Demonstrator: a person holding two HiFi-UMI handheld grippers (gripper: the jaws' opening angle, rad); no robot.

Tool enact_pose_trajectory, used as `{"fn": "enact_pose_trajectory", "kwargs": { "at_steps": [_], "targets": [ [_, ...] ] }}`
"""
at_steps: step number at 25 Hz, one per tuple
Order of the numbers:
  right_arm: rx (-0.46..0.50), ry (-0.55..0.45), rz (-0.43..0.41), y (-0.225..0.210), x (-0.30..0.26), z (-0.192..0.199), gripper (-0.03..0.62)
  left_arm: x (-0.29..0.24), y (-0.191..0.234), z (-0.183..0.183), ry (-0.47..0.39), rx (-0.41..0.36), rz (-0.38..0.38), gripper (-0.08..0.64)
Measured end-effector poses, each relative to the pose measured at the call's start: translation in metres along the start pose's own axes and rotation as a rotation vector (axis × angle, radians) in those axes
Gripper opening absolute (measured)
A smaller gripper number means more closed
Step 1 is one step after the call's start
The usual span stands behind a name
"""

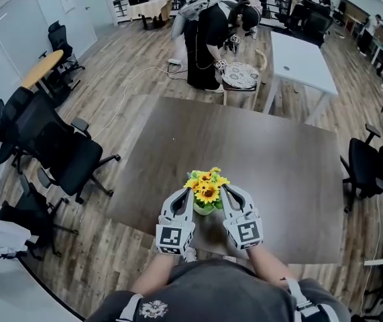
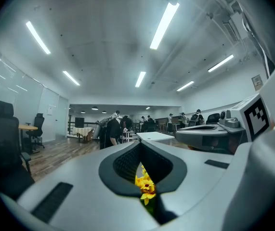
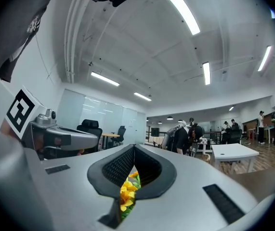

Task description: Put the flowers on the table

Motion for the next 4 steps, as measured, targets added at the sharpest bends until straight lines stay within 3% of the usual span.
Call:
{"fn": "enact_pose_trajectory", "kwargs": {
  "at_steps": [4],
  "targets": [
    [-0.003, 0.002, 0.005, -0.0041, 0.0045, 0.0018, 0.025, 0.0004, -0.0048, -0.0025, -0.007, 0.000, 0.000, 0.008]
  ]
}}
Point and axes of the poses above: the fingertips, and each gripper's own axes: x backward along the fingers, y to its left, z out of its underside, the point moved 10 cm from there along x, backward along the fingers, and after that the axes turned 12 degrees about y, right-handed, at the moved point
